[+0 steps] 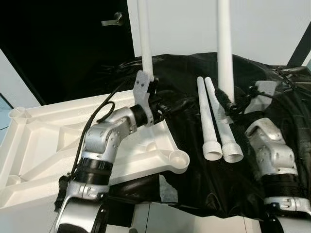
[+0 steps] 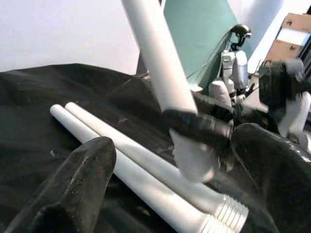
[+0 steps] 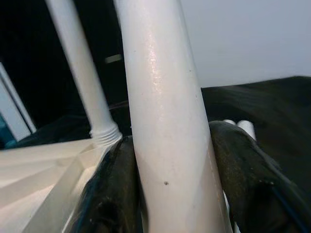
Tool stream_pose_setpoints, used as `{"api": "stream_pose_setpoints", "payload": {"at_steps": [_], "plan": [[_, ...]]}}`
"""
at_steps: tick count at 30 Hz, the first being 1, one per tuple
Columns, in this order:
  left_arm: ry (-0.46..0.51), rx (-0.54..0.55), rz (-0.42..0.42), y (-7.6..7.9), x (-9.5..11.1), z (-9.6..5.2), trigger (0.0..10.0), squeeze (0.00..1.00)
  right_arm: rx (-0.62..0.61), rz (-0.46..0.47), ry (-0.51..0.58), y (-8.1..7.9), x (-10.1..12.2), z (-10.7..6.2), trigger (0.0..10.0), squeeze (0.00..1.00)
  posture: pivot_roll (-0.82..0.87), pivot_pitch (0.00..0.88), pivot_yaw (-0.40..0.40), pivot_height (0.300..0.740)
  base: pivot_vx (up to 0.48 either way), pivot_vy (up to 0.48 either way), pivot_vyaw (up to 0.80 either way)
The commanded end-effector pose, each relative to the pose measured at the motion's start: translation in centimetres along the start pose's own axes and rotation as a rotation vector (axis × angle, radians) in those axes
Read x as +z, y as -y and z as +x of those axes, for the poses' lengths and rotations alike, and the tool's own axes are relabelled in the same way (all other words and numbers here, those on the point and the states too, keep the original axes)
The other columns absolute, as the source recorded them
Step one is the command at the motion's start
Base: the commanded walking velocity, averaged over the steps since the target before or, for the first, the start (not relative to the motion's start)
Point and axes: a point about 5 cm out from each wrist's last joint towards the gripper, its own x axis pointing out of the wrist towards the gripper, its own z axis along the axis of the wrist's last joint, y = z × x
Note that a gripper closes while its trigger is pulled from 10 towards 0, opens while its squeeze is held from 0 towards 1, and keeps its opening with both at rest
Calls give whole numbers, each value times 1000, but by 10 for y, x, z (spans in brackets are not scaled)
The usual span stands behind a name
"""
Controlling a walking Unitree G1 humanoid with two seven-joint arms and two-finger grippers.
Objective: Building children table
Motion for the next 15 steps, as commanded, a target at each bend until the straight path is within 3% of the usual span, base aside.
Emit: {"api": "stream_pose_setpoints", "payload": {"at_steps": [1,2,3,15], "plan": [[14,-9,-3,-2,2,1,10000,949,10,-36,20,-3,0,0,10000,0,-13,0,52,740,0,0,0],[14,-9,-3,-2,2,1,10000,949,10,-36,20,-3,0,0,10000,0,-13,0,52,740,0,0,0],[41,-11,-33,-4,8,3,10000,0,38,-64,28,-11,-3,2,10000,0,-9,0,54,740,0,0,0],[98,76,-126,-24,31,16,10000,0,179,-182,82,-45,-11,4,10000,0,-8,0,68,740,0,0,0]]}}
